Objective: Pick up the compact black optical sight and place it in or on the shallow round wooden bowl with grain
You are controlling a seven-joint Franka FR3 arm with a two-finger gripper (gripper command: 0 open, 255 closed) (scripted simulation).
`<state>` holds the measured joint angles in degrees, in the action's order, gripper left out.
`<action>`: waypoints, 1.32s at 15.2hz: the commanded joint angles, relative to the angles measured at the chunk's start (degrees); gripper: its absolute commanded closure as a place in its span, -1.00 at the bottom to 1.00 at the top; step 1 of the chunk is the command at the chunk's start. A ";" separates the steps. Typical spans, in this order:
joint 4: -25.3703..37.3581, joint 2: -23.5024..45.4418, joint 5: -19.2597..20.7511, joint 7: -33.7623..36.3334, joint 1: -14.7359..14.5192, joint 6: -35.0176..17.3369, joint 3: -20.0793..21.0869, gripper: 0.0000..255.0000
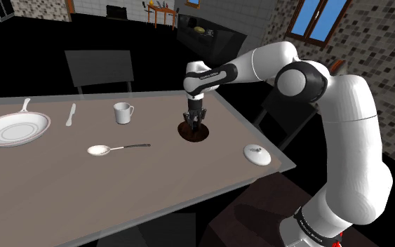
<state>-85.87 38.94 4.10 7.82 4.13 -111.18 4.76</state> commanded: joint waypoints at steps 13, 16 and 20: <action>-0.01 0.70 0.05 0.09 -0.07 -0.73 -0.02 -1.00; 2.69 -0.07 -0.08 -0.01 -0.14 2.74 0.06 -1.00; 5.49 -0.50 -0.18 -0.10 -0.23 5.96 0.12 -1.00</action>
<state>-80.62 38.52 3.93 7.71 3.93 -105.60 4.86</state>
